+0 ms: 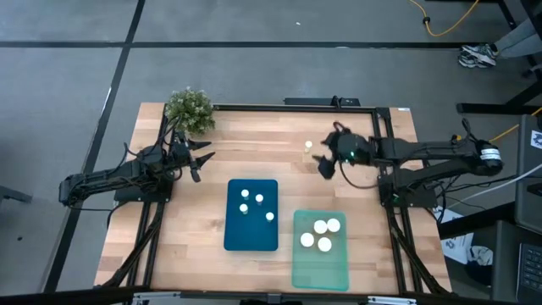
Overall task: Pick and place medicine bottles into bin by pill shape (circle, oval)
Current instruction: Put the yellow pill bottle into the blue bin
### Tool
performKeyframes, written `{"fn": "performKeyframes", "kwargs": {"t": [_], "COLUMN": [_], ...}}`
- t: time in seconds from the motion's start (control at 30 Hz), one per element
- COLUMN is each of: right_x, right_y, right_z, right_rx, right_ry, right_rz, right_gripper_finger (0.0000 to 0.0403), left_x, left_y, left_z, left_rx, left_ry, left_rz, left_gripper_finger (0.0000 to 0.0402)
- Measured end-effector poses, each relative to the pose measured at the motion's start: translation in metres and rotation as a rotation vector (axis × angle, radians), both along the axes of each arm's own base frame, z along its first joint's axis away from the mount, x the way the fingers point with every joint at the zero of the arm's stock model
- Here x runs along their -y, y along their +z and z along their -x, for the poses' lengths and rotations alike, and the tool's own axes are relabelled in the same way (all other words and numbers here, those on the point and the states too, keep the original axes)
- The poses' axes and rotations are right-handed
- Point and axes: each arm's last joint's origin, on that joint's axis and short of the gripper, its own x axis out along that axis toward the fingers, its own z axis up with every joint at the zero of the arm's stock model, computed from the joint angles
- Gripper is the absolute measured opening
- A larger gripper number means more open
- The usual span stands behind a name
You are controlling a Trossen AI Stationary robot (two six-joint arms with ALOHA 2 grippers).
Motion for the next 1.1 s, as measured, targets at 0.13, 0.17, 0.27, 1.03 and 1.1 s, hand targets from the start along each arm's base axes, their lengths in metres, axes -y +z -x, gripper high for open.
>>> {"fn": "performKeyframes", "kwargs": {"t": [0.13,0.17,0.27,1.03,1.1], "right_x": [0.025,0.029,0.036,0.057,0.058], "right_y": [-0.003,-0.004,-0.006,-0.076,-0.075], "right_z": [0.007,0.008,0.012,-0.021,-0.022], "right_rx": [-0.047,-0.052,-0.089,-0.411,-0.393], "right_ry": [-0.058,-0.043,0.013,0.041,0.038], "right_rz": [-0.023,-0.033,-0.043,-0.095,-0.086], "right_gripper_finger": [0.0310,0.0310,0.0310,0.0310,0.0310], "left_x": [0.000,0.000,0.000,0.000,0.000], "left_y": [0.000,0.000,0.000,0.000,0.000], "left_z": [0.000,0.000,0.000,0.000,0.000], "left_rx": [0.000,0.000,0.000,0.000,0.000], "left_ry": [0.000,0.000,0.000,0.000,0.000], "left_rz": [0.000,0.000,0.000,0.000,0.000], "left_gripper_finger": [0.0177,0.0177,0.0177,0.0177,0.0177]}}
